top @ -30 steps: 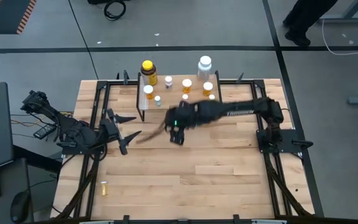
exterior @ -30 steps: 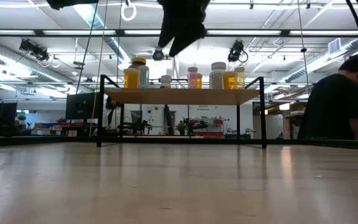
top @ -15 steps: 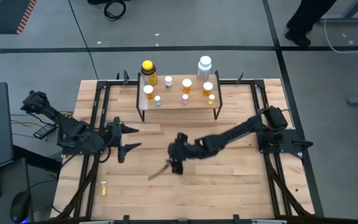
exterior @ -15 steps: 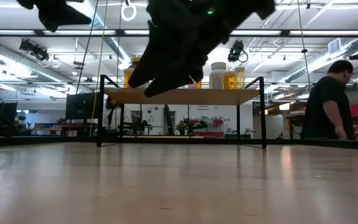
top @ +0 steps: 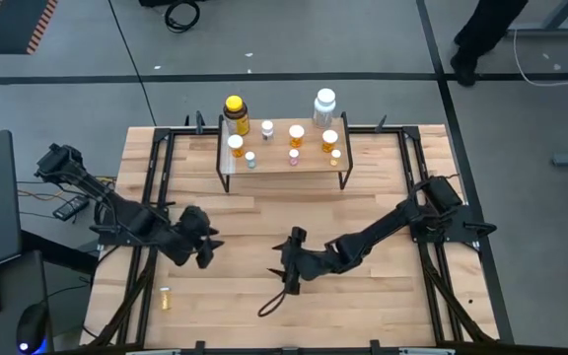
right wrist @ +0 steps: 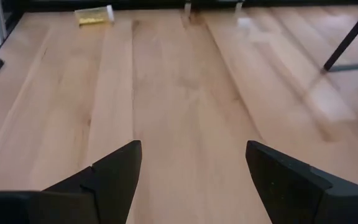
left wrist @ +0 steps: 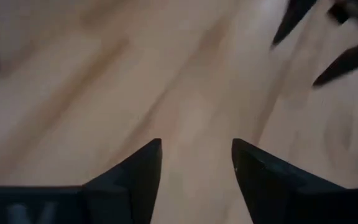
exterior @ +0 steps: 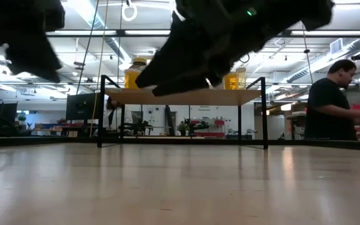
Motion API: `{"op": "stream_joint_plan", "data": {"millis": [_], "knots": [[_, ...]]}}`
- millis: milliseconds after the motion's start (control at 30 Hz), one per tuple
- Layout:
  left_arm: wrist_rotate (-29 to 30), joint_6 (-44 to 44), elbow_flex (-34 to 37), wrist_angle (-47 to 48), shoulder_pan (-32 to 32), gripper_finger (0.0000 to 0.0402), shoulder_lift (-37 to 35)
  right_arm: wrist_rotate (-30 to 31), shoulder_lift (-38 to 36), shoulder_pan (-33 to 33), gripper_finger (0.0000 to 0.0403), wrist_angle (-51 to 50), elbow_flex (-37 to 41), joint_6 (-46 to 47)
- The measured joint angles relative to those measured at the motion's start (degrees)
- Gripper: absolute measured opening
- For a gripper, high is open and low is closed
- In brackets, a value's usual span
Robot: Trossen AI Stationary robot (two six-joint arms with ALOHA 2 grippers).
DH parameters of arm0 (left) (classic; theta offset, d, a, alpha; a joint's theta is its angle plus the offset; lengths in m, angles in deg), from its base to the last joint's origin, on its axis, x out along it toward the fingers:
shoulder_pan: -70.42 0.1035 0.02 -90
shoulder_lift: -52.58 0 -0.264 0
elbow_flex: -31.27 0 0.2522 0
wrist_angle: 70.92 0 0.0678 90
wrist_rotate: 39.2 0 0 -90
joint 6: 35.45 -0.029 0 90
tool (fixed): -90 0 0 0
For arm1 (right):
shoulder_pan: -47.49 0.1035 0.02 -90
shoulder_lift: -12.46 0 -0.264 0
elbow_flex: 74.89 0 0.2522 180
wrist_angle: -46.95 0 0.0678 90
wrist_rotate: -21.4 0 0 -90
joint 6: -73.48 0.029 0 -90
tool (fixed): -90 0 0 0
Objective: Pick and place medicine bottles onto shelf by color
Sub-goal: Put the yellow pill bottle on the shelf
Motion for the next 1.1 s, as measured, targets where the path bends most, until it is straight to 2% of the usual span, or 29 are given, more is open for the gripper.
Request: {"op": "stream_joint_plan", "data": {"millis": [233, 333, 500, 600, 733, 1100], "knots": [[-19.9, 21.3, -5.2, 18.1, -1.0, 0.0178, 1.5, -0.3, 0.0, 0.9, 0.0297, 8.5, 6.8, 6.6], [-30.3, 31.2, -5.5, 20.1, -2.9, 0.0183, 2.6, -0.7, 0.0, 1.0, 0.0297, 13.9, 9.0, 7.0], [-42.8, 46.2, -5.5, 20.3, -7.7, 0.02, 6.2, -1.4, 0.0, 1.1, 0.0297, 18.6, 9.4, 6.0], [-46.0, 52.0, -5.5, 21.8, -10.4, 0.0208, 8.8, -2.7, 0.0, 1.3, 0.0297, 18.7, 9.4, 5.4], [-46.7, 56.5, -5.5, 21.0, -12.8, 0.021, 12.3, -3.9, 0.0, 1.3, 0.0297, 19.1, 9.4, 3.6], [-49.4, 62.1, -5.5, 16.0, -15.8, 0.0211, 22.8, -4.1, 0.0, -1.7, 0.0297, 24.6, 9.4, -3.1]]}}
